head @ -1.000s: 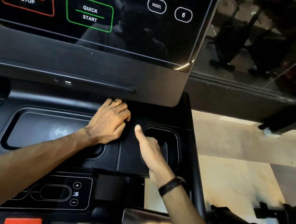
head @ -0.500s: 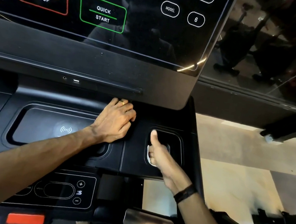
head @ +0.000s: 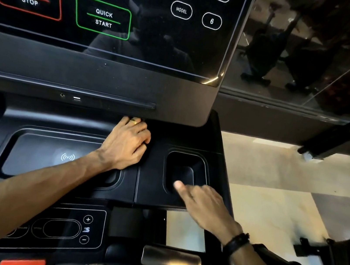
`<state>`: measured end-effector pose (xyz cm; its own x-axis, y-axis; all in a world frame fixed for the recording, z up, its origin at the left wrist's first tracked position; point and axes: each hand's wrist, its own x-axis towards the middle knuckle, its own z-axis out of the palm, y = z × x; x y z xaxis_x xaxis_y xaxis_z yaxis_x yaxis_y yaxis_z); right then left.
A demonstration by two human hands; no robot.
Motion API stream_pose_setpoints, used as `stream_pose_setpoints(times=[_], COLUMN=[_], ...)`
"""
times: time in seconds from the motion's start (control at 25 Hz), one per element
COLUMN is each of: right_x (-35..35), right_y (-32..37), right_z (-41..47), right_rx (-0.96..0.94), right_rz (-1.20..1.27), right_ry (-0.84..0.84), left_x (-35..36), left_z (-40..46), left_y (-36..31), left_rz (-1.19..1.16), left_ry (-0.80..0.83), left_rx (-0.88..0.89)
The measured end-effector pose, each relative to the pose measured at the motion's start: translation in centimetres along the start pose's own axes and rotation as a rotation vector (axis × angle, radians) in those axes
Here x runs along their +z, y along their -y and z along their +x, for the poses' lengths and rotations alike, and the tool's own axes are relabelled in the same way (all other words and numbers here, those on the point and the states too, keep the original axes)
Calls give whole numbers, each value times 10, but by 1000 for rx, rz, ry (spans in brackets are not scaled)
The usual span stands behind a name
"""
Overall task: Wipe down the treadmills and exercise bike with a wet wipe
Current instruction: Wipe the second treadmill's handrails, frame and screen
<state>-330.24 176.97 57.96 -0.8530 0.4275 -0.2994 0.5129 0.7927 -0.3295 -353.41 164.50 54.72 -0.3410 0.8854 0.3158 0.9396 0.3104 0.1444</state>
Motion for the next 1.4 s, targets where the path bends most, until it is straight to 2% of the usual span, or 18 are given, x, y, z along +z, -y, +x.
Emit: stream_pose_setpoints(times=[0.24, 0.4, 0.52, 0.6, 0.8, 0.92, 1.04, 1.2, 1.4], right_x=[19, 4, 22, 31, 4, 10, 2, -23, -22], right_y=[34, -10, 19, 29, -35, -37, -52, -60, -67], right_z=[8, 5, 11, 10, 9, 8, 16, 61, 50], right_rx=[-61, -8, -48, -65, -159, -211, -347, -417, -506], right_rz=[112, -18, -8, 29, -256, -437, -573, -590, -557], right_ry=[-37, 2, 57, 7, 61, 29, 18, 72, 223], left_x=[0, 1, 1, 1, 3, 3, 3, 3, 3], left_z=[-1, -1, 0, -2, 1, 0, -2, -3, -2], left_y=[0, -2, 0, 0, -2, 0, -1, 0, 1], left_rz=[-5, -3, -1, -1, -44, -51, -42, -38, -19], left_ry=[-11, -13, -10, -16, -33, -39, -31, -23, -13], left_rx=[0, 3, 9, 14, 81, 75, 67, 59, 60])
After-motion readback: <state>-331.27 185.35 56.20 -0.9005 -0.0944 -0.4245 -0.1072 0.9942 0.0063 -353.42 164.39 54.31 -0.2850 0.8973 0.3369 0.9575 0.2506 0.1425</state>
